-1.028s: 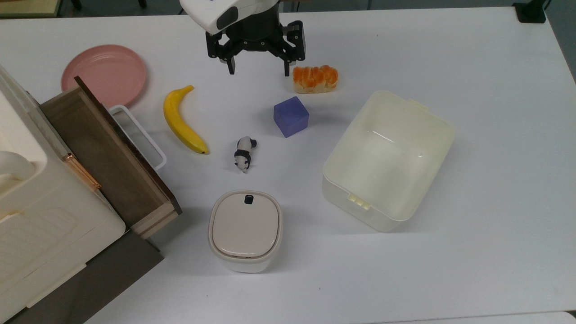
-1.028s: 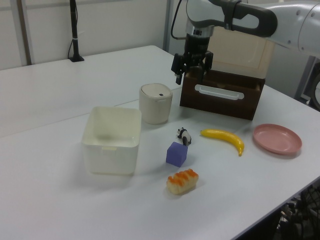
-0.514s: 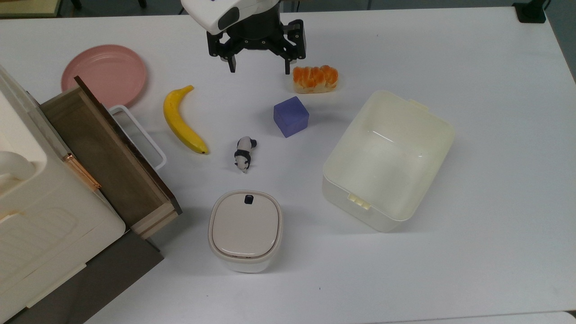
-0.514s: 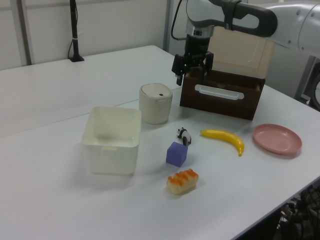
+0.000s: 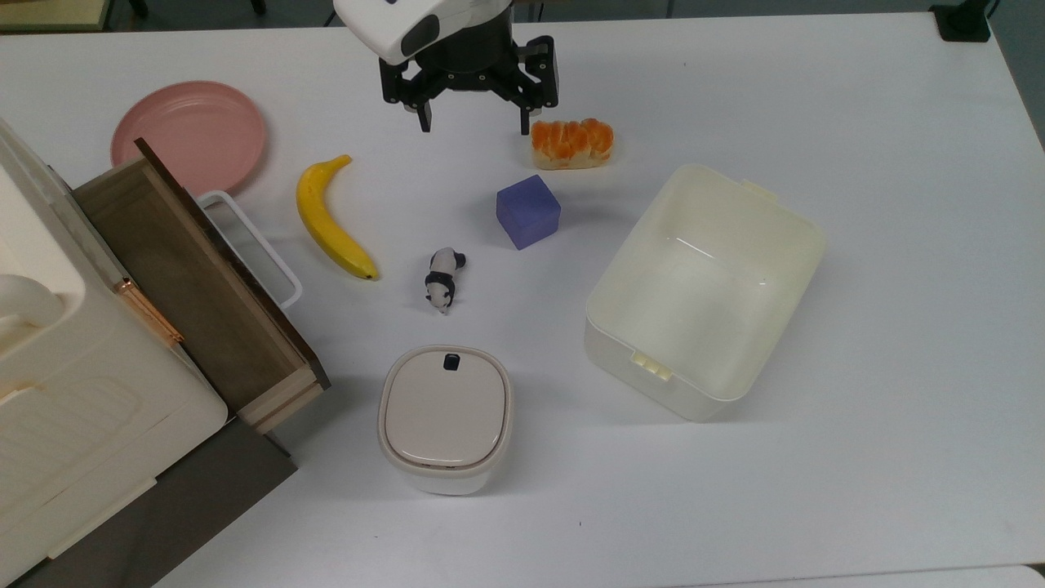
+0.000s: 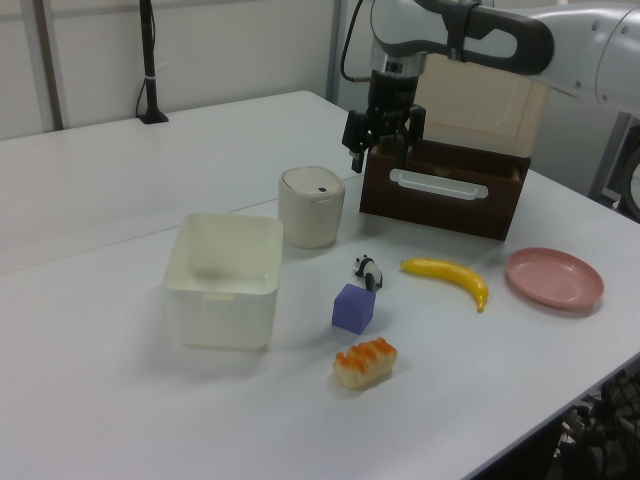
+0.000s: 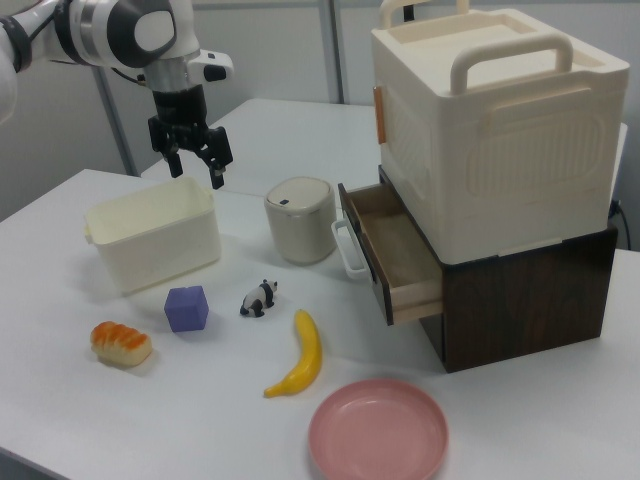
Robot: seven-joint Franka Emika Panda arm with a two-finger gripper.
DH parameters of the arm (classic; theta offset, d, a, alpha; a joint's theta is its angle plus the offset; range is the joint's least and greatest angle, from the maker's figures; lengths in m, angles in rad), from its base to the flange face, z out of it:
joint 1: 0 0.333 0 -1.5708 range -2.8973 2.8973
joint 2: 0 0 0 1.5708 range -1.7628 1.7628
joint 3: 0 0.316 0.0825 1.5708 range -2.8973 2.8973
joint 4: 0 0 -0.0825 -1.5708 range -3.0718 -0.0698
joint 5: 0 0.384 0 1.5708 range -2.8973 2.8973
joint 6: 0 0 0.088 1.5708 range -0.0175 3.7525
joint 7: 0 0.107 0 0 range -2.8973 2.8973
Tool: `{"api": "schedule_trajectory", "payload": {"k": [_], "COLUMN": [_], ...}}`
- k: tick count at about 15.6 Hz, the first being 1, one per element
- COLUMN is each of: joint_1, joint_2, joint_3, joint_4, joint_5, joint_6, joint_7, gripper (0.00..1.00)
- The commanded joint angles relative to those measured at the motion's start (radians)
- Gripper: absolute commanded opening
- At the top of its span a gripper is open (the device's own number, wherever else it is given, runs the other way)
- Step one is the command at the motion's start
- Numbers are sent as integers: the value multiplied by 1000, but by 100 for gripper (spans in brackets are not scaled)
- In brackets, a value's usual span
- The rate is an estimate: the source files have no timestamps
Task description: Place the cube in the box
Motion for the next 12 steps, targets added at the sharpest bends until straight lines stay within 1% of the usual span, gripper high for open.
{"api": "schedule_trajectory", "payload": {"k": [1, 3, 12], "joint_1": [11, 11, 14], "joint_2": [-29, -29, -31], "joint_3": [-2, -2, -1], "joint_4": [-40, -40, -41], "joint_5": [3, 3, 2], "joint_6": [-20, -45, -54], "joint_7": [-53, -98, -98], "gripper": [100, 100, 100]}}
